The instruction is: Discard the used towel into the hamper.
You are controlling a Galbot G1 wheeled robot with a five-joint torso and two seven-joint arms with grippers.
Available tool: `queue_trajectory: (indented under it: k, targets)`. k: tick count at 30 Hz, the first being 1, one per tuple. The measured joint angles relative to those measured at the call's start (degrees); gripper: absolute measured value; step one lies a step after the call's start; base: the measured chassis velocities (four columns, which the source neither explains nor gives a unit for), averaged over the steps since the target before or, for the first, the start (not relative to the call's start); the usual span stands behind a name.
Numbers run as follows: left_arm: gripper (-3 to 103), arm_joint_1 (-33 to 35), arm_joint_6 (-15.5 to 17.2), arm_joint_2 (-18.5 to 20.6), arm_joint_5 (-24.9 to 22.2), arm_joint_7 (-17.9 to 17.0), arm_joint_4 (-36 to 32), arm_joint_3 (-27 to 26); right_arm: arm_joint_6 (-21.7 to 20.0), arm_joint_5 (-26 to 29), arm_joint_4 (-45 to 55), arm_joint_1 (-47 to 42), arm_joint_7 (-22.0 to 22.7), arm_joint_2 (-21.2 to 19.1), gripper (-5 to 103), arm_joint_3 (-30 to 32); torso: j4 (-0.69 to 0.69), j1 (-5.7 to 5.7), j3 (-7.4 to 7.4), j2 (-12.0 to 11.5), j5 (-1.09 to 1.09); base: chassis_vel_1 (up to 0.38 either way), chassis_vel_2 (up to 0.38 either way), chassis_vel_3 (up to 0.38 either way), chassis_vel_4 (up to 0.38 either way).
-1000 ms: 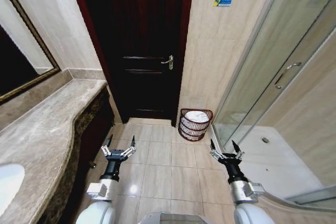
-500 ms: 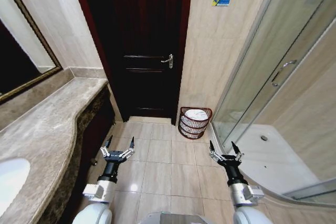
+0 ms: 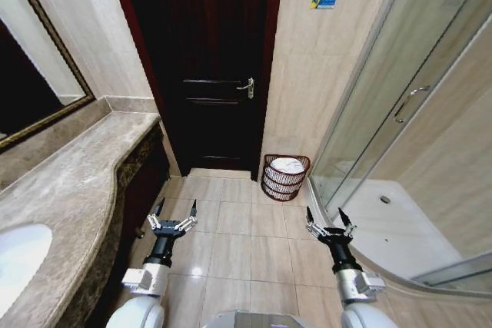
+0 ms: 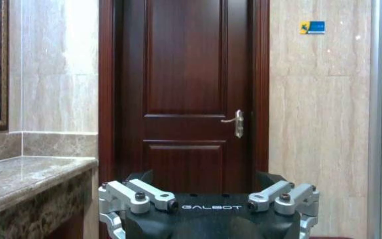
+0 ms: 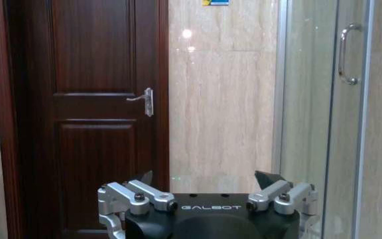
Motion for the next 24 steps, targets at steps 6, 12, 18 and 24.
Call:
queue_trajectory:
  k: [6,12,18,24]
  targets:
    - [100,0.02,0.09,-0.25,0.3,0.17,-0.18,0.3,0.18,0.07,-0.04,-0.25,0.0,0.02,100,0.02,0.0,0.0,0.0,0.0,0.0,0.017,-0.014,-0.012,0.012]
    - [100,-0.11,0.26,-0.26,0.45,0.29,-0.32,0.44,0.39,0.16,-0.15,-0.37,0.0,-0.01,100,0.0,0.0,0.0,0.0,0.0,0.0,0.009,-0.007,-0.005,0.006]
    - [100,-0.39,0.17,-0.22,0.38,0.34,0.18,0.16,0.42,0.2,-0.33,-0.2,0.01,0.04,100,0.05,0.0,0.0,0.0,0.0,0.0,0.037,-0.041,-0.036,0.047]
    - [100,-0.37,0.11,-0.23,0.31,0.39,0.17,0.05,0.74,0.17,-0.68,-0.34,0.03,0.02,100,-0.06,0.0,0.0,0.0,0.0,0.0,0.025,-0.032,-0.032,0.029]
